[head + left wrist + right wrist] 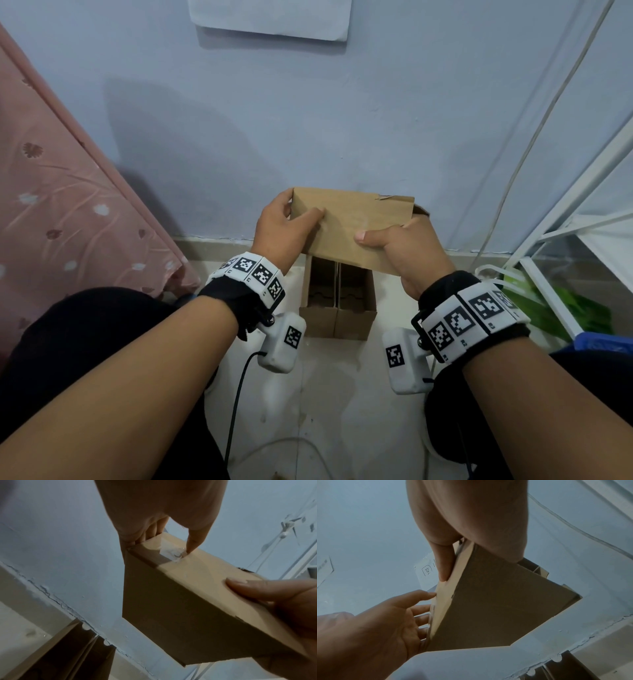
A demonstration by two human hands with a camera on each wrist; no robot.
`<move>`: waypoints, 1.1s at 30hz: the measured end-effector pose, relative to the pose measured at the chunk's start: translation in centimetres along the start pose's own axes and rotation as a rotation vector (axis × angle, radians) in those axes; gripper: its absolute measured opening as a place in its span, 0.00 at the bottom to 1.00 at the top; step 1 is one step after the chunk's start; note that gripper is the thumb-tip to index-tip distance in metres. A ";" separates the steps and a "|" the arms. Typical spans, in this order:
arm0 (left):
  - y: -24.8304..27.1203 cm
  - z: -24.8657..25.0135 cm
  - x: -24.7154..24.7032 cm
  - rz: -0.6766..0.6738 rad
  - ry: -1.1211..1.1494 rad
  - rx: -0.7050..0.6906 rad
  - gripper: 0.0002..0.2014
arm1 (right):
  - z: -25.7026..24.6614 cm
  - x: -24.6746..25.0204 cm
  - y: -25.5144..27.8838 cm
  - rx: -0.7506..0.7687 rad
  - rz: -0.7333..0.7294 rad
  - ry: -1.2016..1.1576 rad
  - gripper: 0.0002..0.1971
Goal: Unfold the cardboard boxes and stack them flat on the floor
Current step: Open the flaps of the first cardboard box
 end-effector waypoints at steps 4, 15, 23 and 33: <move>-0.3 -0.4 -0.2 -0.008 0.042 0.021 0.16 | 1.3 0.4 -1.3 0.008 0.038 0.001 0.45; -0.2 -0.5 -0.6 -0.030 0.113 -0.004 0.16 | 1.3 0.4 -1.0 -0.015 0.046 0.021 0.44; -0.7 -1.3 -1.2 -0.105 0.170 0.040 0.16 | 0.8 0.6 -0.3 -0.032 0.057 -0.019 0.29; -0.6 -2.2 -1.4 -0.047 0.130 0.103 0.28 | 0.8 0.5 -0.3 -0.027 0.075 0.044 0.29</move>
Point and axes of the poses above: each hand's wrist, its own y-axis away from the middle knuckle, its own x-axis out of the back of the hand, z = x × y, the point moved 9 cm from there along -y, towards the middle knuckle, and after that the axes turned 10 degrees about -y, right-handed, at the moved point
